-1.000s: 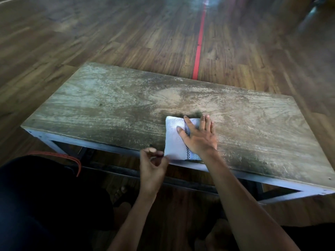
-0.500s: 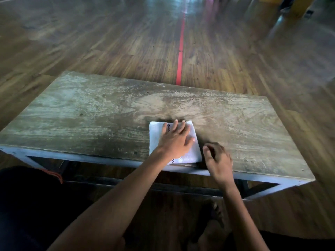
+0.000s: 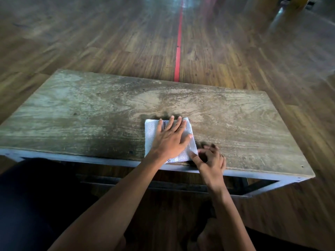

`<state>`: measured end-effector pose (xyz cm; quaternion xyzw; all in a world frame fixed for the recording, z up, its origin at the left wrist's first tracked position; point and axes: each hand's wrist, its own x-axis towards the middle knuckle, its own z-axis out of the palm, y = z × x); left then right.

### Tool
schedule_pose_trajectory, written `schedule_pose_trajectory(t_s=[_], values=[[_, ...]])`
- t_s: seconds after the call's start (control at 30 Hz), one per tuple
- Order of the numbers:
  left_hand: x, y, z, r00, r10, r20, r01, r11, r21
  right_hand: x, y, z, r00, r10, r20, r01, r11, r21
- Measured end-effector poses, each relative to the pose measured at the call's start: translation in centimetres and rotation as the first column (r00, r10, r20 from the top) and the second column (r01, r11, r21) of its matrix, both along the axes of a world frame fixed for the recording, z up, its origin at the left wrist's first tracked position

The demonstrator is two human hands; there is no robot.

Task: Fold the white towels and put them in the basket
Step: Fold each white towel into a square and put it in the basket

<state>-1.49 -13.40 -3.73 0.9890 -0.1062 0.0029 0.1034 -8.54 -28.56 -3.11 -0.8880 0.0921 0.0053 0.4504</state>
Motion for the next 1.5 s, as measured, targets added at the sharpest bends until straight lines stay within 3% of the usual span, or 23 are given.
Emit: schedule_pose_trajectory(t_s=[0.3, 0.87, 1.03, 1.2, 1.4, 1.5], values=[[0.1, 0.2, 0.1, 0.999, 0.012, 0.04, -0.009, 0.997, -0.073, 0.6, 0.0, 0.1, 0.997, 0.061, -0.052, -0.064, 0.996, -0.064], [0.0, 0.0, 0.4, 0.999, 0.014, 0.051, -0.012, 0.999, -0.039, 1.9, 0.1, 0.0, 0.962, 0.18, -0.207, -0.195, 0.979, -0.054], [0.0, -0.1, 0.4, 0.999, 0.015, 0.03, -0.014, 1.0, -0.028, 1.6, -0.5, -0.2, 0.962, 0.217, -0.168, -0.234, 0.968, -0.087], [0.2, 0.2, 0.5, 1.0, -0.001, 0.009, 0.001, 1.0, -0.03, 1.2, -0.9, -0.6, 0.989, 0.144, -0.042, -0.149, 0.969, -0.195], [0.2, 0.1, 0.4, 1.0, -0.003, 0.003, 0.003, 1.0, -0.025, 1.0, -0.8, -0.5, 0.996, 0.091, -0.002, -0.089, 0.978, -0.19], [0.2, 0.2, 0.7, 1.0, -0.019, 0.019, 0.021, 0.995, -0.099, 1.5, -1.9, -0.6, 0.997, 0.076, -0.032, -0.08, 0.989, -0.121]])
